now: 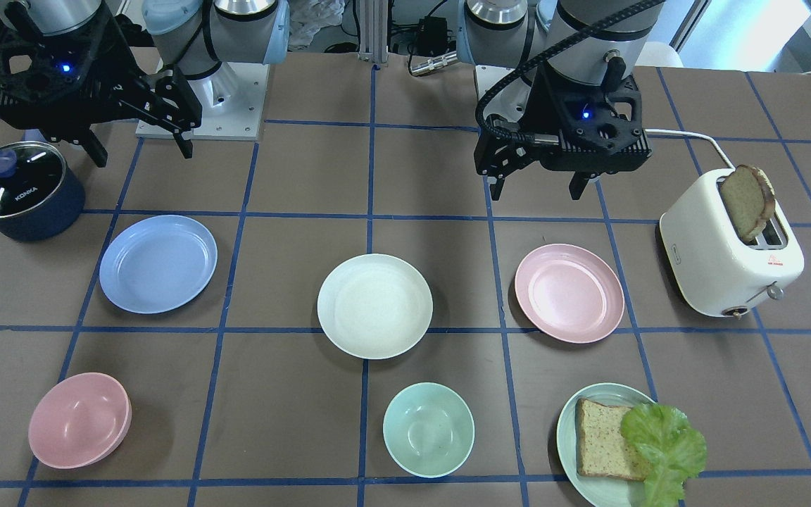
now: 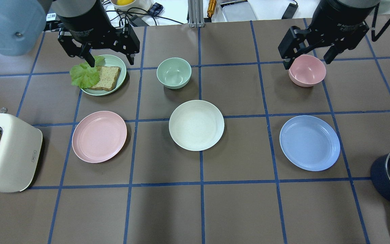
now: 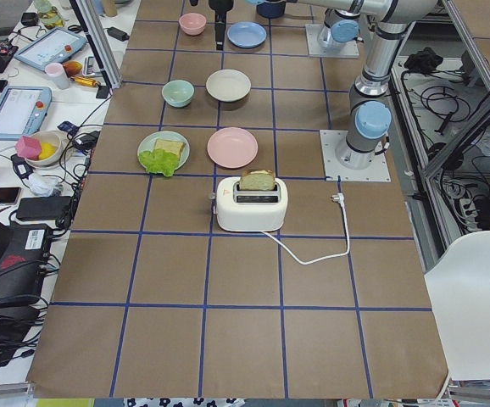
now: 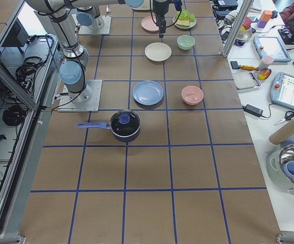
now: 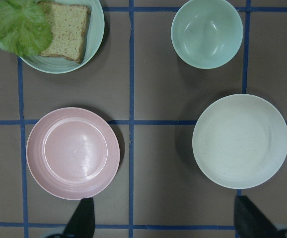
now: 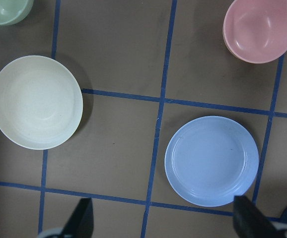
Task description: Stack three plates with pink and blue
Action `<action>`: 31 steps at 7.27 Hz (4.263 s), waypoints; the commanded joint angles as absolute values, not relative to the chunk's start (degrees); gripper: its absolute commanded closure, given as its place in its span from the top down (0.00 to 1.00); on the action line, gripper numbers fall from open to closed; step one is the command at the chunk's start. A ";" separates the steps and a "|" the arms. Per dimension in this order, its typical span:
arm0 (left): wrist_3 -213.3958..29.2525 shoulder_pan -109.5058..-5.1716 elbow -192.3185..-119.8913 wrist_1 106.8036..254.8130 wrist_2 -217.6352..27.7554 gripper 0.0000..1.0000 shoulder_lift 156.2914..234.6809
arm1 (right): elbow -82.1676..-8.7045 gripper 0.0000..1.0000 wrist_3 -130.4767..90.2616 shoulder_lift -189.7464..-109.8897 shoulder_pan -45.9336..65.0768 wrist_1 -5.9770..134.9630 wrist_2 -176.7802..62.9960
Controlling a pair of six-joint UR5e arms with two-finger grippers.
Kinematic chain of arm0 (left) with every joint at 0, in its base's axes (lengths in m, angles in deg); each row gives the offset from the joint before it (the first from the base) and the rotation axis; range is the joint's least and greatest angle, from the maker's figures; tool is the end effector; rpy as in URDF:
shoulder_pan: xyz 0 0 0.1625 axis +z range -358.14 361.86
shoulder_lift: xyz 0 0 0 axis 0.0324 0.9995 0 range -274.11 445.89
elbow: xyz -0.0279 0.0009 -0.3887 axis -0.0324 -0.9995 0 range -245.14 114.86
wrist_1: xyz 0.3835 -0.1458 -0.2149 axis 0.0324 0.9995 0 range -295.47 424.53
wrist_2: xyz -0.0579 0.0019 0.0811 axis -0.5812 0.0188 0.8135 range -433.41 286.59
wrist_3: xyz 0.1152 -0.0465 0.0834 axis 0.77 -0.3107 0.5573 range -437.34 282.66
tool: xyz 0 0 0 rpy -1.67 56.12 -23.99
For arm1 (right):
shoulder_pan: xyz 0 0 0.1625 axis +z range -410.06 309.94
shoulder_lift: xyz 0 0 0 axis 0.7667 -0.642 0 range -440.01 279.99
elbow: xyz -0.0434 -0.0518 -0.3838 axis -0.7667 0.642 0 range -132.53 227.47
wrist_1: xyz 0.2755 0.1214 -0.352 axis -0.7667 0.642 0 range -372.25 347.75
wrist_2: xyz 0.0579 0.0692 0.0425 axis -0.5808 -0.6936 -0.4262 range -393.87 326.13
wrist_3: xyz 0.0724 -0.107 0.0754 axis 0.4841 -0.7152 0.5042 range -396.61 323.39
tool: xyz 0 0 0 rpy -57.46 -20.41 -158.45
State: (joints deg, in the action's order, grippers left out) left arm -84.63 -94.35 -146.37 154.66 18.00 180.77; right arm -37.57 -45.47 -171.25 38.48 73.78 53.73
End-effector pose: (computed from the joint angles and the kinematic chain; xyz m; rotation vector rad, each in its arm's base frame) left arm -0.1921 -0.5675 0.4380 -0.0308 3.1231 -0.1063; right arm 0.1257 -0.5414 0.4545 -0.2014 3.0961 -0.0660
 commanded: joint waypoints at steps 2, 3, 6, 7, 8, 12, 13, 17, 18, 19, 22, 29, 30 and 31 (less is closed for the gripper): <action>-84.46 -93.95 -148.26 155.24 17.83 1.00 181.68 | -37.69 0.97 -46.62 -171.15 38.10 73.79 53.76; -84.37 -93.25 -151.76 154.27 17.74 1.00 182.21 | -37.61 0.97 -49.76 -171.24 37.49 73.97 53.84; -79.28 -88.16 -170.97 139.56 18.26 1.00 185.46 | -38.57 0.96 -56.68 -170.72 26.97 73.61 53.67; -79.45 -87.27 -175.92 135.15 18.26 1.00 187.13 | -40.05 0.92 -60.13 -170.54 23.89 73.96 53.67; -79.36 -87.18 -179.10 130.49 18.26 1.00 188.62 | -41.98 0.88 -60.60 -170.54 20.98 74.14 53.41; -79.10 -87.26 -180.10 120.96 18.26 0.58 194.26 | -54.61 0.88 -71.74 -169.66 14.38 89.47 53.58; -78.75 -87.26 -180.27 120.95 18.35 0.08 194.35 | -59.44 0.88 -72.37 -169.66 12.97 95.27 53.41; -77.60 -88.05 -179.92 120.95 19.84 0.00 193.04 | -72.93 0.88 -75.98 -168.79 11.64 113.67 53.23; -77.87 -89.19 -179.75 120.87 21.59 0.00 191.73 | -72.94 0.86 -76.94 -167.39 11.64 114.22 53.23; -78.48 -92.24 -179.31 120.95 22.21 0.00 190.58 | -72.94 0.82 -77.47 -165.89 11.55 114.31 53.23; -85.73 -103.05 -171.07 123.67 22.92 0.00 191.53 | -72.94 0.77 -77.65 -163.42 11.55 115.01 53.32; -92.98 -117.76 -146.80 139.32 22.66 0.00 205.84 | -73.29 0.63 -75.64 -158.06 11.55 117.12 53.49; -93.94 -118.98 -146.61 138.63 22.40 0.00 207.25 | -73.29 0.60 -75.63 -157.88 11.55 117.12 53.58; -95.69 -120.30 -146.44 138.27 22.31 0.00 208.83 | -73.38 0.59 -75.55 -157.88 11.55 117.12 53.58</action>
State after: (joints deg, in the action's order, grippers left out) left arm -93.87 -118.73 -147.05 138.40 22.47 206.75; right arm -73.31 -75.73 -158.03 11.55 117.09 53.55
